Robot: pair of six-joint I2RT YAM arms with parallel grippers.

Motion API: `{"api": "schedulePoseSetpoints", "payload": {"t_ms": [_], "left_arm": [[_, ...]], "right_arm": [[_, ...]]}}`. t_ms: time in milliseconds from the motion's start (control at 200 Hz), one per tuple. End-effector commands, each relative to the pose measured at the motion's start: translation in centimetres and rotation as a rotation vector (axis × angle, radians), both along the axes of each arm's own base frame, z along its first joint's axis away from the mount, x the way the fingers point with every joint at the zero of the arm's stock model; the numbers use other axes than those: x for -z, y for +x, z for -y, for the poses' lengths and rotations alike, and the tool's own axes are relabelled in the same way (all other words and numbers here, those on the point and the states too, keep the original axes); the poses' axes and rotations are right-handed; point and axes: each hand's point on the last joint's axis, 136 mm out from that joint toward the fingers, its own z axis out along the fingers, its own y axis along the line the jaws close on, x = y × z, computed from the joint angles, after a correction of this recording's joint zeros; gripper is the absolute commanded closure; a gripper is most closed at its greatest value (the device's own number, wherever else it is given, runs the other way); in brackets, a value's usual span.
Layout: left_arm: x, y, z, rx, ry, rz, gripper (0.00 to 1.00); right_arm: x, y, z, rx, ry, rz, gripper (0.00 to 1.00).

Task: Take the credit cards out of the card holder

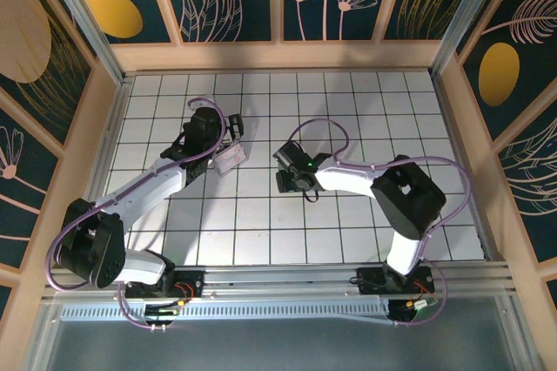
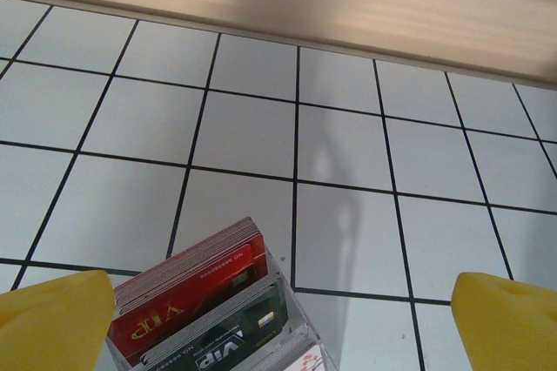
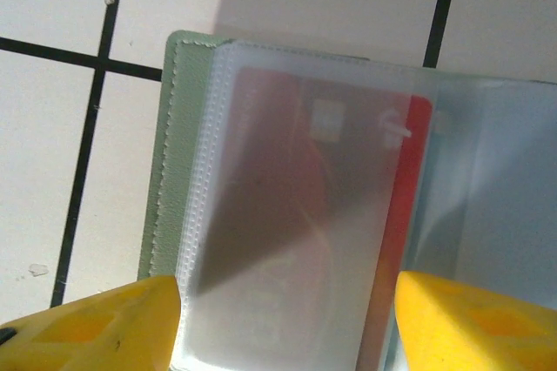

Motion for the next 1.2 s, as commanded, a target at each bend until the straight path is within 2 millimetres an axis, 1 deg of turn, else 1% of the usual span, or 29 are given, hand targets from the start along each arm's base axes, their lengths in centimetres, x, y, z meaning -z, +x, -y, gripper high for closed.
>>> {"api": "schedulePoseSetpoints", "payload": {"t_ms": [0, 100, 285, 400, 475, 606, 776, 871, 951, 1021, 1191], "left_arm": [[-0.7, 0.4, 0.1, -0.008, -0.023, 0.01, 0.01], [-0.6, 0.4, 0.0, -0.008, -0.018, 0.005, 0.01], [-0.5, 0.3, 0.0, -0.006, -0.018, 0.003, 0.01], [-0.6, 0.3, 0.0, -0.005, -0.017, 0.006, 0.01], [-0.7, 0.3, 0.0, -0.004, -0.018, 0.007, 0.01], [-0.7, 0.1, 0.0, -0.001, -0.019, 0.007, 0.01], [-1.3, 0.0, 0.1, 0.006, -0.026, 0.021, 0.01], [-1.6, -0.1, 0.1, 0.011, -0.033, 0.03, 0.01], [-1.9, -0.1, 0.2, 0.016, -0.039, 0.04, 0.01], [-1.9, -0.1, 0.2, 0.015, -0.041, 0.04, 0.01], [-2.0, 0.0, 0.4, 0.023, -0.046, 0.043, 0.01]], "right_arm": [[0.6, -0.2, 0.0, -0.009, -0.033, -0.015, 0.34], [1.1, -0.3, 0.2, -0.006, -0.048, -0.024, 0.34], [1.6, -0.5, 0.6, 0.0, -0.063, -0.033, 0.43], [1.4, -0.4, 0.6, 0.002, -0.063, -0.028, 0.51], [1.3, -0.5, 0.5, 0.002, -0.059, -0.027, 0.58], [0.8, -0.7, 0.4, 0.002, -0.036, -0.032, 0.64], [0.1, -2.0, 0.5, -0.007, 0.02, -0.056, 0.76], [-0.1, -2.8, 1.0, -0.008, 0.032, -0.066, 0.82], [-0.3, -3.1, 1.5, -0.002, 0.028, -0.065, 0.82], [-0.2, -3.1, 2.2, 0.008, 0.003, -0.057, 0.77], [0.1, -2.4, 3.2, 0.026, -0.078, -0.031, 0.7]]}}
